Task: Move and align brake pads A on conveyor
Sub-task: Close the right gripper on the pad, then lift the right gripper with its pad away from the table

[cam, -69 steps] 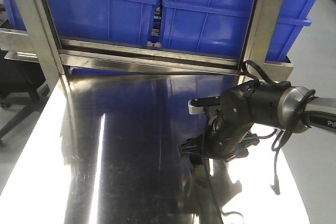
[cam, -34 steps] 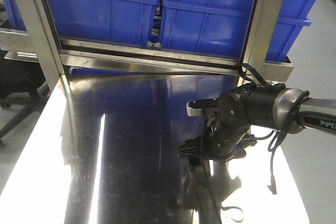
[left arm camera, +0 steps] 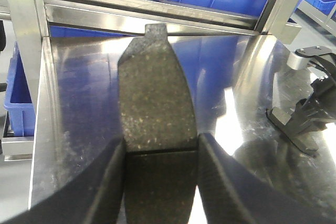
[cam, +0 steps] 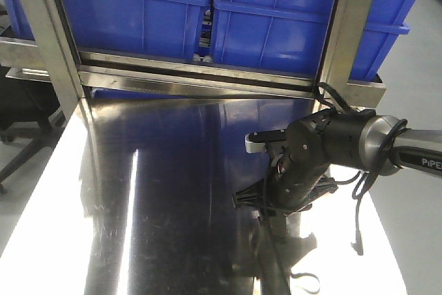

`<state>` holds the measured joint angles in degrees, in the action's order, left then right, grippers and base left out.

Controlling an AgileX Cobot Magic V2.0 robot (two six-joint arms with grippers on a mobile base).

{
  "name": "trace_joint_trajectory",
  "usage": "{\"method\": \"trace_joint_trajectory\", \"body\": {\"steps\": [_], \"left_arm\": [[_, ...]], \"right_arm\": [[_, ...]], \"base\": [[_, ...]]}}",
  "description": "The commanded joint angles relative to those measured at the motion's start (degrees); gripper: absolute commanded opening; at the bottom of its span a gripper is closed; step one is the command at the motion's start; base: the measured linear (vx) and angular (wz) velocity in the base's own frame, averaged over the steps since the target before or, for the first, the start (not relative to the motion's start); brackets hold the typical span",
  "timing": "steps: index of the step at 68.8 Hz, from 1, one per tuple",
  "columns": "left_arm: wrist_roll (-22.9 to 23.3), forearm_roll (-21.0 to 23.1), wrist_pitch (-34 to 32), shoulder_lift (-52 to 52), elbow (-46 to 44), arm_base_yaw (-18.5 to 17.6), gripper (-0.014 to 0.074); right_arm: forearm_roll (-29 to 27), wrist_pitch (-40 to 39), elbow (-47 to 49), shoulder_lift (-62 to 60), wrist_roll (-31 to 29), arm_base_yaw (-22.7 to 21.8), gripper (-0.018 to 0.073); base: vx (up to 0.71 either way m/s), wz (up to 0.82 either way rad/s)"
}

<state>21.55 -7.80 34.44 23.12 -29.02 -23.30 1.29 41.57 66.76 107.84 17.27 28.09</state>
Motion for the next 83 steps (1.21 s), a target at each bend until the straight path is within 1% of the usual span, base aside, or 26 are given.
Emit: {"method": "trace_joint_trajectory", "body": {"steps": [1, 8, 30, 48, 55, 67, 75, 83], "left_arm": [[0.04, -0.30, -5.22, 0.18, -1.71, -0.23, 0.0146], [0.04, -0.30, -5.22, 0.18, -1.71, -0.23, 0.0146], [0.04, -0.30, -5.22, 0.18, -1.71, -0.23, 0.0146], [0.04, -0.30, -5.22, 0.18, -1.71, -0.23, 0.0146], [0.04, -0.30, -5.22, 0.18, -1.71, -0.23, 0.0146], [0.04, -0.30, -5.22, 0.18, -1.71, -0.23, 0.0146], [0.04, -0.30, -5.22, 0.18, -1.71, -0.23, 0.0146], [0.04, -0.30, -5.22, 0.18, -1.71, -0.23, 0.0146]], "right_arm": [[0.76, -0.77, 1.33, -2.61, -0.50, -0.08, 0.0044], [1.02, -0.77, 1.33, -2.72, -0.50, -0.08, -0.0015], [1.21, -0.63, 1.05, -7.45, -0.45, -0.08, -0.0010], [1.21, 0.42, 0.47, -14.32, -0.87, -0.08, -0.0010], [1.21, -2.42, -3.99, -19.41, -1.35, -0.08, -0.0010], [1.40, -7.97, -16.29, -31.45, -1.68, -0.08, -0.0010], [1.70, -9.30, -22.70, -39.59, -2.00, -0.08, -0.0010], [3.81, -9.94, -27.17, -47.60, -2.00, -0.08, -0.0010]], "base": [[0.00, 0.00], [0.00, 0.00], [0.00, 0.00], [0.00, 0.00], [0.00, 0.00], [0.00, 0.00], [0.00, 0.00], [0.00, 0.00]]}}
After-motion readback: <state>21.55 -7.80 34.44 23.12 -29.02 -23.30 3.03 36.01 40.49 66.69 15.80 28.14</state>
